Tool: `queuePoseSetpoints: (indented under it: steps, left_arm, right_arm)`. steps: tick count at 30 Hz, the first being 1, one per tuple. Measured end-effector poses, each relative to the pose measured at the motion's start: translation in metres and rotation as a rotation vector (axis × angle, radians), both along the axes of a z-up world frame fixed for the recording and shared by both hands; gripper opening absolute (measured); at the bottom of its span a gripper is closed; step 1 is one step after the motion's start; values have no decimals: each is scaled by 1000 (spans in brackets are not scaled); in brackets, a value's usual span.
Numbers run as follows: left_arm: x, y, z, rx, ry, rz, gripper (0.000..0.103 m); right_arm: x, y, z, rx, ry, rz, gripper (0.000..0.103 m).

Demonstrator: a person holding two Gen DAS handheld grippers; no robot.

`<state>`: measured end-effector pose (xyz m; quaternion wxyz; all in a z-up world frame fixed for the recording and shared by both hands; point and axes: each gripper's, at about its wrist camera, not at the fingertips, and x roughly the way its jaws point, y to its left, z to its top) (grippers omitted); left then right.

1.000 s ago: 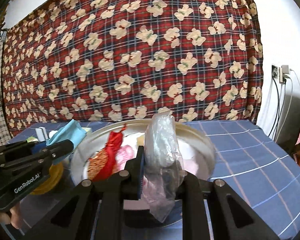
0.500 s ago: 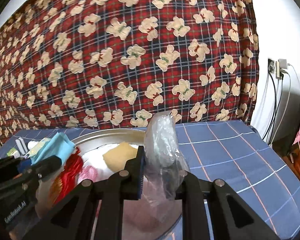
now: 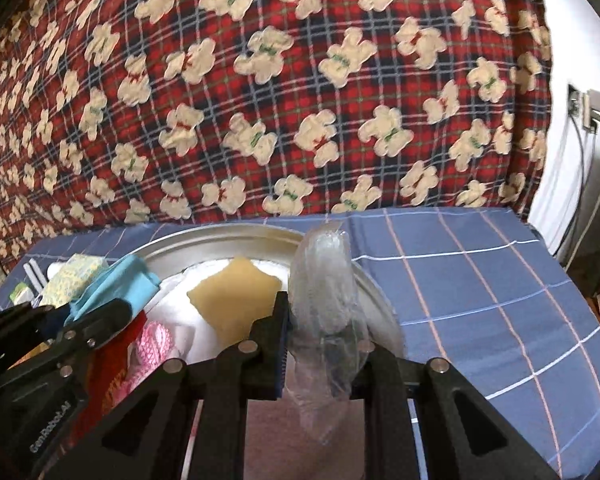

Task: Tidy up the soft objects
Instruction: 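Open the left tool dropping the cloth into the tin while the right tool drops the bag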

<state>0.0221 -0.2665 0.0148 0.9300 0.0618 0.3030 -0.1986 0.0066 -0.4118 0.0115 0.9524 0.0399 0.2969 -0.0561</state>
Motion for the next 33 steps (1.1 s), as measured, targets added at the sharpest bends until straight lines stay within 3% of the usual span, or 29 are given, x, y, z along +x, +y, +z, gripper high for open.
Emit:
queuePoseSetpoints:
  steps: [7, 9, 10, 11, 14, 16, 17, 19, 22, 24, 33]
  left_arm:
    - [11, -6, -7, 56, 26, 29, 13]
    - [12, -6, -8, 54, 31, 35, 19]
    - [12, -6, -9, 54, 38, 26, 34]
    - [12, -8, -10, 56, 44, 14, 64]
    - [8, -11, -8, 60, 38, 1, 89]
    - [2, -7, -4, 79, -19, 66, 99]
    - [0, -5, -1, 76, -46, 78, 103]
    - [-2, 2, 3, 65, -68, 91, 103]
    - [-7, 10, 8, 39, -90, 102, 103]
    - [-12, 12, 10, 43, -108, 98, 103]
    - [-27, 30, 6, 22, -147, 116, 103]
  right_arm:
    - [2, 0, -4, 50, 13, 55, 18]
    - [2, -1, -4, 79, 12, 74, 19]
    - [2, -1, -4, 87, 17, 80, 21]
    - [2, -1, -4, 95, 20, 87, 24]
    - [-3, -3, -1, 107, -6, 82, 34]
    - [-9, -7, 4, 138, -51, 102, 40]
    - [-12, -9, 7, 163, -71, 116, 61]
    - [-21, -12, 13, 228, -141, 146, 87]
    - [-33, -11, 21, 262, -221, 164, 87]
    - [-43, -10, 23, 252, -276, 119, 87]
    - [-75, 19, 27, -2, -458, -50, 87]
